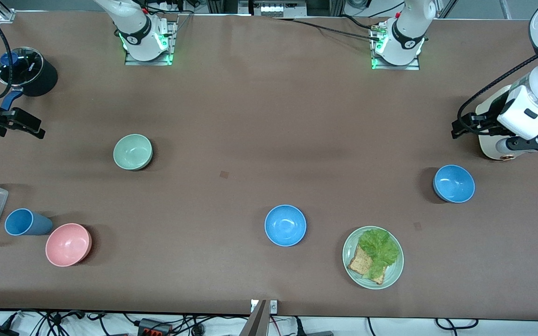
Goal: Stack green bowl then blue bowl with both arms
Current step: 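Reach the right gripper toward the light green bowl, then lower the right gripper and grasp the green bowl's rim, then carry the green bowl to mid-table while the left gripper reaches the blue bowl, then release the green bowl with the right gripper while the left gripper lifts the blue bowl, then carry the blue bowl with the left gripper over the green bowl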
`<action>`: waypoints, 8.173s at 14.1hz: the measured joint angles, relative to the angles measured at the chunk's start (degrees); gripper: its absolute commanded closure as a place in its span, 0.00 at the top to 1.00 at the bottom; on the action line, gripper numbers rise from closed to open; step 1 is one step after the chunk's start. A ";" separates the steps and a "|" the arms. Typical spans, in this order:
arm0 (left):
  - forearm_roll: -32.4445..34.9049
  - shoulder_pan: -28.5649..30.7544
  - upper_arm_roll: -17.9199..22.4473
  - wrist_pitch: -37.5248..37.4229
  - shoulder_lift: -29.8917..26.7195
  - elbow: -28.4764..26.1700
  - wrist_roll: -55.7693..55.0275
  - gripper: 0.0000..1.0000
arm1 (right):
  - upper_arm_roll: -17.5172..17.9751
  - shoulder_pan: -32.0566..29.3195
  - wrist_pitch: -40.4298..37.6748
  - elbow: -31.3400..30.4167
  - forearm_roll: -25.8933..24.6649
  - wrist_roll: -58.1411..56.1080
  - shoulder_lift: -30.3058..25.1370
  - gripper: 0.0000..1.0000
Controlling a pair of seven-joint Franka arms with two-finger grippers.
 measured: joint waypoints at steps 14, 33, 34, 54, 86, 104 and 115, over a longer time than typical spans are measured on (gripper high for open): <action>-0.09 0.00 -0.04 -0.15 0.07 0.10 0.00 1.00 | 0.03 0.01 -0.10 -2.71 -0.01 0.00 3.95 1.00; -2.99 1.62 -0.08 -1.06 0.53 0.12 0.04 1.00 | -0.03 2.57 11.66 -13.61 -0.07 0.04 26.70 0.39; -3.02 1.62 -0.08 -1.08 0.53 0.12 0.04 1.00 | -0.02 2.57 11.66 -13.62 -0.07 0.04 26.86 0.32; -3.24 1.74 -0.06 -3.08 0.54 0.14 0.04 1.00 | 10.81 23.40 11.36 2.56 15.02 21.78 31.26 0.00; 7.28 17.65 0.75 32.19 30.51 -8.37 22.74 0.51 | -9.66 29.85 5.92 12.76 6.69 35.43 20.43 1.00; 3.06 17.56 -13.54 5.94 17.80 -2.10 8.54 0.00 | -1.81 1.30 -4.06 11.87 0.32 0.72 8.17 1.00; -3.38 13.65 -38.12 15.59 17.87 -7.07 -47.33 0.00 | -0.86 1.30 -0.69 -6.05 -0.29 0.63 -2.68 1.00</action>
